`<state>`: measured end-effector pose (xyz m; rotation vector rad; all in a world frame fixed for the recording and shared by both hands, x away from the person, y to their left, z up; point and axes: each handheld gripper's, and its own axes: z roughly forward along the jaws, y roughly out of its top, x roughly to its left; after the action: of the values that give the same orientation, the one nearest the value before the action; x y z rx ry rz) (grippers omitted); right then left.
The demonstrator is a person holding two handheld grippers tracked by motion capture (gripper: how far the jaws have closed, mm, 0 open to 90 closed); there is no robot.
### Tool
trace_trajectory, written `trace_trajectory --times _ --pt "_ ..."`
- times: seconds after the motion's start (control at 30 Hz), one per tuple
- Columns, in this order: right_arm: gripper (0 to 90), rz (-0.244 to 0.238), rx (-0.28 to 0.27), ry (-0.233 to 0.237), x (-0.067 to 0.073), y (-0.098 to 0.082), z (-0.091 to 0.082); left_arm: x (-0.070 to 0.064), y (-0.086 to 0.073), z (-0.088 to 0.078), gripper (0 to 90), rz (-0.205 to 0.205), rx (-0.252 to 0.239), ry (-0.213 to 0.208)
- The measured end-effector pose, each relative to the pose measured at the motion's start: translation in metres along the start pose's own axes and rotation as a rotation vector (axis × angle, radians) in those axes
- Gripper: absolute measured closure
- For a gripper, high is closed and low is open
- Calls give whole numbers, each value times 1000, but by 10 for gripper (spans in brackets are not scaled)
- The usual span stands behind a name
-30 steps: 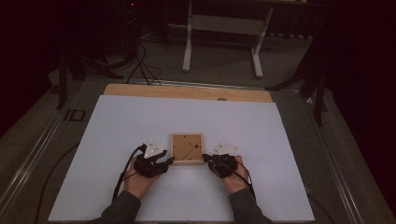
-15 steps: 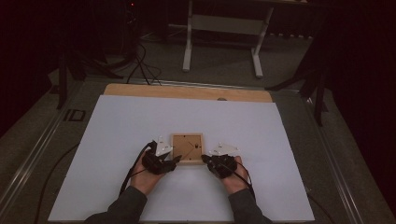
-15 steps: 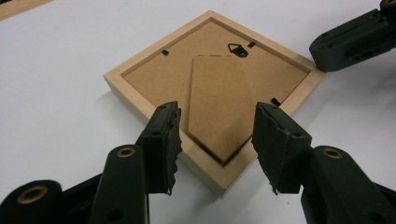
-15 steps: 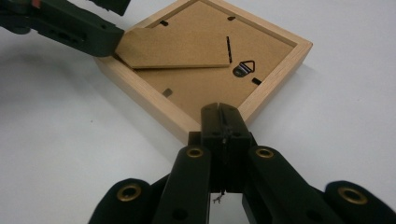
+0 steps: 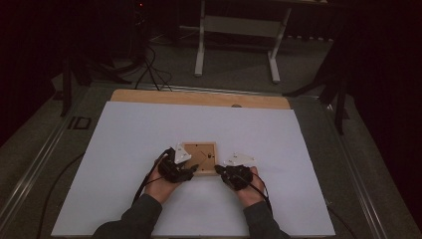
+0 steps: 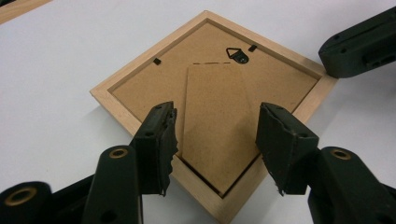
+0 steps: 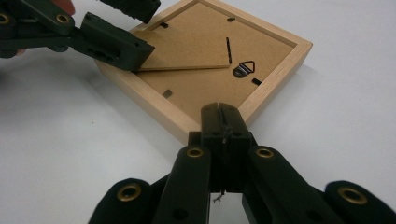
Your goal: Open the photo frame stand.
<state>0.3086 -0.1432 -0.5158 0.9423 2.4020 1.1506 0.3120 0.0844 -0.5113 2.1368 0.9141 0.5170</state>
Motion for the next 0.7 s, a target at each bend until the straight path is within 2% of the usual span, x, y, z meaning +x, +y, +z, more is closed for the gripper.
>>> trace_trajectory --times 0.2,0.27,0.33,0.37,0.4,0.43,0.47,0.7 --pt "900 0 -1 0 0 0 0 -2 1 5 448 13 21 -3" --pt "900 0 -2 0 0 0 0 -1 1 6 448 -3 27 4" --pt "900 0 -2 1 0 0 0 0 1 8 448 -29 29 -5" --pt "900 0 -2 1 0 0 0 0 1 8 449 -29 29 -5" --pt "900 -1 -2 1 0 0 0 2 1 8 454 -46 34 -21" --pt "900 -1 -2 1 0 0 0 2 1 8 472 -46 34 -21" --pt "900 -2 -3 1 0 0 0 4 1 8 503 -61 40 -49" --pt "900 1 -4 3 0 -1 0 2 7 8 510 -40 65 -38"
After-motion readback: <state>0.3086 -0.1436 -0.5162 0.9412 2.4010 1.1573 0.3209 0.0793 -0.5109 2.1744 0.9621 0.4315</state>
